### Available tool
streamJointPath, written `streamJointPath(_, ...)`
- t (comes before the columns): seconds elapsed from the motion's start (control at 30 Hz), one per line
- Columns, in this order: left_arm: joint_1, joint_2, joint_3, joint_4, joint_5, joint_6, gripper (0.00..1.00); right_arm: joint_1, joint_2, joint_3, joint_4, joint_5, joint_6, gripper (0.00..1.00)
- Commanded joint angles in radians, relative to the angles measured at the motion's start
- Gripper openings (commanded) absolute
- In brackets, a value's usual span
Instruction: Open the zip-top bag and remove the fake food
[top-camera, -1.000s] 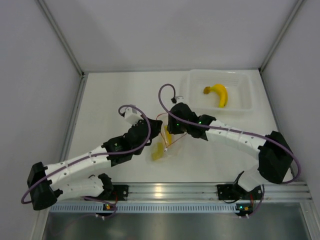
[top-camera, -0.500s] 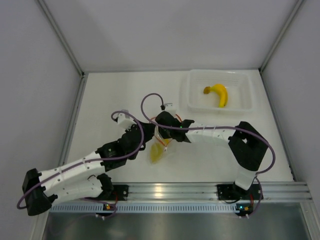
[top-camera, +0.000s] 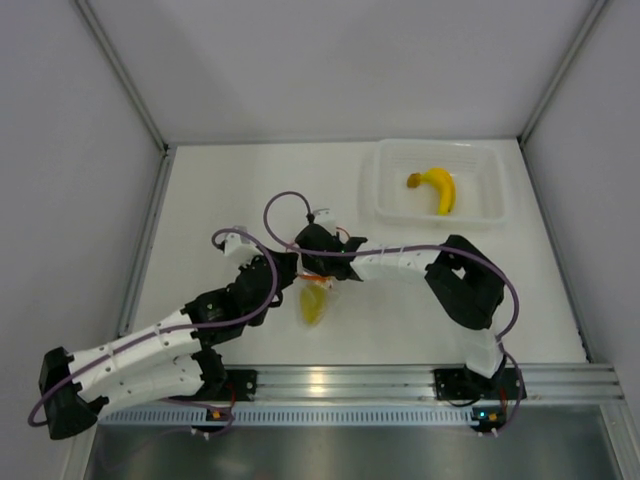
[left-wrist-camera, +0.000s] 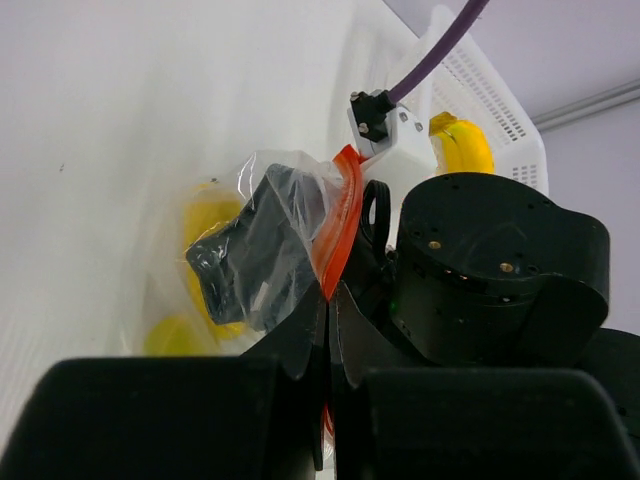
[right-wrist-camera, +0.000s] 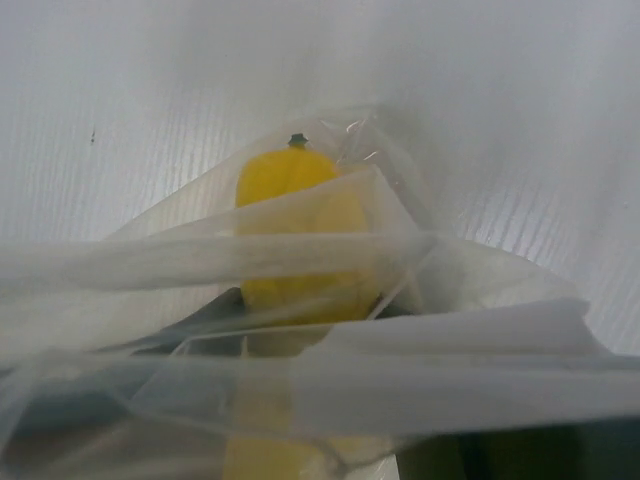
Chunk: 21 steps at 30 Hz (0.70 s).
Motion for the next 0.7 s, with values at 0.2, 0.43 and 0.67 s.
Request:
streamJointPath(0.2, 0.007, -0.087, -0.017, -0.070, -0.069, 0.018, 0.00, 0.011, 0.063, 0.001, -0.037, 0.015, -0.014, 0.47)
streamJointPath(0.43, 0.009, -0.083, -0.016, -0.080, -0.080, 0.021, 0.00, 0.014, -0.109, -0.068, 0.028, 0.014, -0.046, 0.20)
streamJointPath(0.67, 0.009, -0.034, 0.026, -0.078, -0.100, 0.043, 0.00, 0.046, -0.264, -0.130, 0.073, 0.012, -0.094, 0.19)
